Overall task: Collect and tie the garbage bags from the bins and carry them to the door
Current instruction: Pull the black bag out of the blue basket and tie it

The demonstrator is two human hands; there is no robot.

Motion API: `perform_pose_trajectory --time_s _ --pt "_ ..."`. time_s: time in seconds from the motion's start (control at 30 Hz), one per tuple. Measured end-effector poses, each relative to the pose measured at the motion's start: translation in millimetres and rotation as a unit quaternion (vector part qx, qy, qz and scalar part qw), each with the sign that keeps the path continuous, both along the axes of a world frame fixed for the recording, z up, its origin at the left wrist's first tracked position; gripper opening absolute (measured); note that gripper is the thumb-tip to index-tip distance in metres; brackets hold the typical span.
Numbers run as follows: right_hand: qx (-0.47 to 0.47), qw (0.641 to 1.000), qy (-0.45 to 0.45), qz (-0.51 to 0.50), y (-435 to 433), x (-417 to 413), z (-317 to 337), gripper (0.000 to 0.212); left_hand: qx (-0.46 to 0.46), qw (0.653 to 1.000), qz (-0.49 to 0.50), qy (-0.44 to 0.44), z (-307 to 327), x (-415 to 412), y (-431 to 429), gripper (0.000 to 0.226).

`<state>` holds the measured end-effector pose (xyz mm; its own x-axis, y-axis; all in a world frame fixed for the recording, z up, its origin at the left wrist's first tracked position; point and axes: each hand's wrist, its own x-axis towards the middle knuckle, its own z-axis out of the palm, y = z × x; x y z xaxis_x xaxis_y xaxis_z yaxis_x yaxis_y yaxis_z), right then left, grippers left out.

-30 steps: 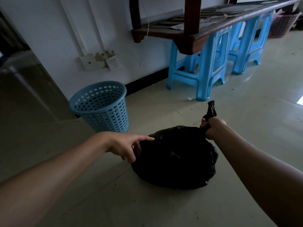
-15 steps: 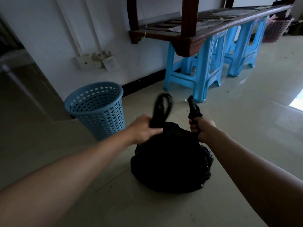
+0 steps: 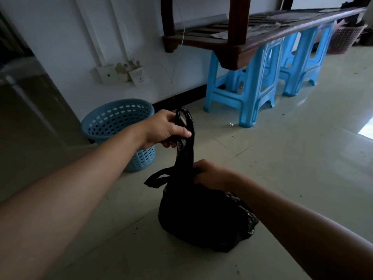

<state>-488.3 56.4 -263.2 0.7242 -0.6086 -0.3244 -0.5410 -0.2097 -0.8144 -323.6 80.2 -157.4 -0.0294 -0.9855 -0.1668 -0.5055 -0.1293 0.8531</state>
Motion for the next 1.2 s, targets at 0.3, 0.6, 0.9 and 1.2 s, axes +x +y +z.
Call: perform_pose_trajectory --time_s 0.3,0.6,0.9,1.2 --pt "0.209 0.976 -0.036 -0.058 34.8 21.8 -3.8 0.049 0.079 0.994 0.053 0.062 -19.9 30.6 -8.5 0.001" --pt "0.304 0.896 -0.165 -0.278 -2.2 6.9 -5.2 0.043 0.224 0.973 0.004 0.059 -58.2 61.7 14.5 0.017" --pt "0.294 0.862 -0.193 -0.364 -32.2 -23.9 5.3 0.016 0.181 0.982 0.02 -0.055 -88.7 29.8 15.7 0.064" --pt "0.313 0.891 -0.216 -0.247 -30.9 -22.8 26.6 0.036 0.108 0.987 -0.068 -0.099 -89.3 -7.2 5.5 0.1"
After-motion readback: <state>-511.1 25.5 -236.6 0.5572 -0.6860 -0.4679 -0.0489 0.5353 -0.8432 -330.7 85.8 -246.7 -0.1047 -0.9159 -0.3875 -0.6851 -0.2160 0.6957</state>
